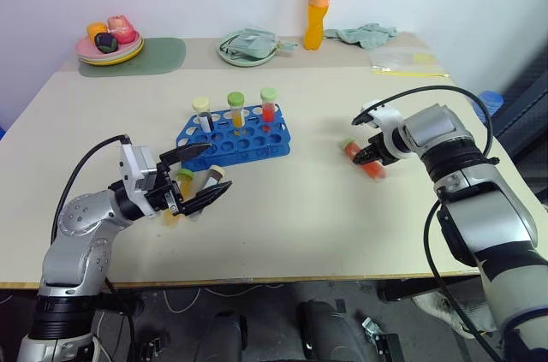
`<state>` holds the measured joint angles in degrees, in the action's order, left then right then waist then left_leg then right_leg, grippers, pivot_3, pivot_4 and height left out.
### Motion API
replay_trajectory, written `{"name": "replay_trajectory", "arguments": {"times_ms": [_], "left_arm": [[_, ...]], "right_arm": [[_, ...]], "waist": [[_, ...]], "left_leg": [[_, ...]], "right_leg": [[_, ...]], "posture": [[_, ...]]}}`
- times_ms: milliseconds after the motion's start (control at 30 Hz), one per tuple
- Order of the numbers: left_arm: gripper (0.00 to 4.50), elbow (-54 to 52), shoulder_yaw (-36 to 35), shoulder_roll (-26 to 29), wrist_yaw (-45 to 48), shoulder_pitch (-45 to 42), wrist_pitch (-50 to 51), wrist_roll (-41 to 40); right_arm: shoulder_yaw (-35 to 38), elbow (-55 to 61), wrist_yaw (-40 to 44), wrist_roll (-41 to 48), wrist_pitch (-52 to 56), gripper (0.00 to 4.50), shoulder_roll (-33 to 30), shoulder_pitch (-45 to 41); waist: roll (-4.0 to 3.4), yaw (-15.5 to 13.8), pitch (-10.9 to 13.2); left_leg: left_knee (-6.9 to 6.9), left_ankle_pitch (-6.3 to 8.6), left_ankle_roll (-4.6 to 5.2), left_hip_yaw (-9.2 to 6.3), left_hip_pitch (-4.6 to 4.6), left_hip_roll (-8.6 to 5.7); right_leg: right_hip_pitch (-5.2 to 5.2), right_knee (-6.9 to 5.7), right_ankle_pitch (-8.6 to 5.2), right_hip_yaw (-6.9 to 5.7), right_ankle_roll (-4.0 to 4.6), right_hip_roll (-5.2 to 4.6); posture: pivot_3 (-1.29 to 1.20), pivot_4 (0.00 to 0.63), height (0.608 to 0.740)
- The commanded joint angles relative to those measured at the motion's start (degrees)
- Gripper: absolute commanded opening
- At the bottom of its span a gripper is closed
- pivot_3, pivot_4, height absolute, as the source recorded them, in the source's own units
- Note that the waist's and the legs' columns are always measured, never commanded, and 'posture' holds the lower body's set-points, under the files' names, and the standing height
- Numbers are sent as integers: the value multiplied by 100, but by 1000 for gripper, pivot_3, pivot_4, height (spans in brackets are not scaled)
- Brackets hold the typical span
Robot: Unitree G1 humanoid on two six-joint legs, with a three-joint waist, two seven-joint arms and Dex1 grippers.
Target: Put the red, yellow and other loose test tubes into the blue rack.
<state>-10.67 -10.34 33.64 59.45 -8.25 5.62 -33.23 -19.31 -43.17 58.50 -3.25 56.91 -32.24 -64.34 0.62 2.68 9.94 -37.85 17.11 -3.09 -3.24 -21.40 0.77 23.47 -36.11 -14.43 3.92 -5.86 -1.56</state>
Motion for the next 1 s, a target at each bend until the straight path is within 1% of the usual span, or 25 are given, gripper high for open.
{"name": "replay_trajectory", "arguments": {"times_ms": [33, 67, 133, 167, 233, 267, 300, 367, 433, 500, 600, 633, 667, 733, 800, 867, 1000], "left_arm": [[4500, -174, -194, 82, -25, 10, -53, -72], [4500, -164, -210, 93, -19, 5, -50, -75], [4500, -119, -237, 111, -5, -24, -43, -76], [4500, -80, -243, 116, 5, -54, -48, -69], [4500, 7, -246, 123, 24, -124, -49, -63], [4500, 61, -239, 125, 41, -171, -63, -47], [4500, 118, -231, 126, 57, -220, -64, -37], [4500, 223, -214, 134, 101, -309, -78, -18], [4500, 310, -207, 150, 146, -359, -109, 10], [4500, 362, -215, 163, 183, -383, -133, 26], [4500, 488, -307, 197, 179, -398, -77, -17], [4500, 525, -330, 203, 171, -398, -66, -31], [4500, 598, -356, 216, 181, -396, -116, -1], [4500, 652, -410, 238, 179, -382, -120, -11], [4500, 681, -428, 251, 191, -374, -136, -15], [4500, 697, -412, 262, 203, -360, -174, 14], [4500, 640, -436, 299, 186, -329, -158, -5]], "right_arm": [[476, 1837, 788, 805, -81, 812, -274, 361], [655, 2464, 935, 1072, -62, 812, -348, 595], [1208, 3486, 875, 1575, -195, 812, -242, 1007], [1619, 3846, 573, 1806, -198, 812, -5, 1179], [2076, 4371, 68, 2054, -212, 812, 340, 1467], [2379, 4543, -246, 2233, -235, 812, 642, 1611], [2574, 4683, -490, 2353, -517, 812, 935, 1771], [2573, 4924, -1227, 2012, -1723, 812, 1440, 2119], [2549, 4933, -1902, 1780, -2541, 812, 1925, 2327], [2458, 4850, -2167, 1706, -2895, 812, 2127, 2416], [2783, 4408, -2530, 2322, -3108, 812, 2870, 2409], [2864, 4290, -2579, 2476, -3160, 812, 3032, 2425], [2722, 4056, -2626, 2271, -3487, 812, 3085, 2462], [2269, 3409, -2862, 1541, -4588, 812, 3164, 2445], [1964, 2861, -3019, 1104, -5422, 812, 3193, 2354], [1806, 2373, -2990, 1023, -5916, 812, 3320, 2268], [1750, 1142, -3721, 574, -7314, 812, 3534, 1954]], "waist": [[0, -9, 0], [0, -12, 0], [1, -31, 0], [3, -30, -1], [3, -22, -1], [6, -21, -3], [7, -18, -4], [11, -14, -6], [9, -7, -5], [6, -9, -3], [8, -7, -4], [8, -1, -4], [7, -1, -4], [6, 0, -3], [5, -2, -3], [5, -2, -2], [5, 21, -2]], "left_leg": [[2, 0, 0, -2, 1, 0], [5, 0, 0, -6, 0, 0], [6, 0, 0, -12, -1, 0], [6, 0, 0, -15, -1, 0], [4, 0, 0, -14, 0, 0], [2, 0, 0, -13, 0, 0], [2, 0, 0, -15, 0, 0], [2, 0, 0, -15, 3, 1], [2, 0, 0, -11, 2, 2], [3, 0, -1, -9, 0, 2], [4, -1, -1, -10, 2, 1], [6, -1, -1, -11, 3, 2], [6, -1, -1, -11, 5, 4], [7, -1, -1, -10, 5, 3], [7, -1, -1, -8, 5, 2], [8, -1, -1, -8, 4, 2], [11, -1, -2, -10, 4, 2]], "right_leg": [[0, 0, 0, 0, 0, 0], [0, 1, 0, -2, 0, 1], [-2, 2, -1, -7, -1, 0], [-4, 3, -1, -11, -1, -1], [-7, 2, 0, -10, -2, -2], [-7, 2, 0, -10, -2, -1], [-7, 1, 0, -10, -1, 0], [-9, 1, -1, -11, -1, 3], [-6, 0, -1, -9, -1, 3], [-2, -2, 0, -8, -1, 2], [-3, -1, 0, -7, 0, 0], [-3, -2, 0, -7, 0, 0], [-3, -3, 0, -7, 0, 1], [-3, -3, 0, -7, 1, 1], [-3, -1, 0, -7, 1, 0], [-2, 0, 0, -7, 1, 0], [0, -2, 0, -7, 1, 0]], "posture": [[0, 150, 740], [0, 150, 740], [0, 150, 740], [0, 150, 740], [0, 150, 740], [0, 150, 740], [0, 150, 740], [0, 150, 740], [0, 150, 740], [0, 150, 740], [0, 150, 740], [0, 150, 740], [0, 150, 740], [0, 150, 740], [0, 150, 740], [0, 150, 740], [0, 150, 740]]}}
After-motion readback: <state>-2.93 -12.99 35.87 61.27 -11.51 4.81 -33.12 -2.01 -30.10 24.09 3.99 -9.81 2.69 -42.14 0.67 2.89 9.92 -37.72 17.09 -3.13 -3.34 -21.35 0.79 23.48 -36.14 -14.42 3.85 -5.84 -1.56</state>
